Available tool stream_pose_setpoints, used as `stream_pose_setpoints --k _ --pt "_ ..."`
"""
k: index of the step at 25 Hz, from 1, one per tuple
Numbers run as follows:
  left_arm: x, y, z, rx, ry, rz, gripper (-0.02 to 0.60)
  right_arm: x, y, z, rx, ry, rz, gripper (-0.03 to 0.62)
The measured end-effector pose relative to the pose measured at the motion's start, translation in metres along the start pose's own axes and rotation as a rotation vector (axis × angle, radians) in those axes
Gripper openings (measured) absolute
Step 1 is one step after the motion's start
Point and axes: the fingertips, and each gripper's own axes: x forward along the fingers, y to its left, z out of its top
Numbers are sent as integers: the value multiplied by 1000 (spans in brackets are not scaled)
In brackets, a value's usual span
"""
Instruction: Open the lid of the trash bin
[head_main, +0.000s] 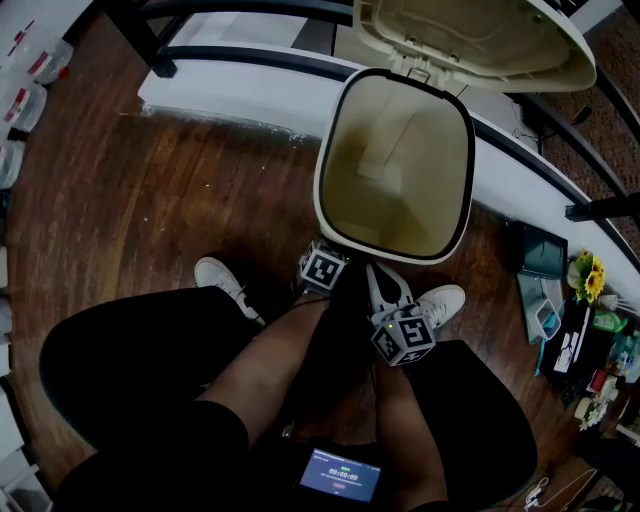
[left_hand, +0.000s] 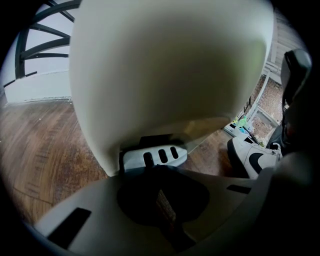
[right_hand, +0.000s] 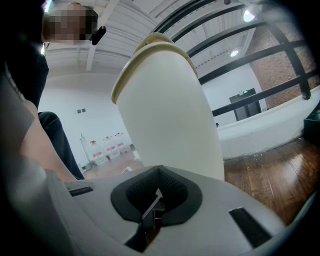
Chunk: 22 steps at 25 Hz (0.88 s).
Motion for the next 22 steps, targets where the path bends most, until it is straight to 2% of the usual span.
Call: stream_pose_setpoints --k 22 --pt "-2 -3 -6 -21 -4 -13 32 -10 -3 5 -8 -17 -10 21"
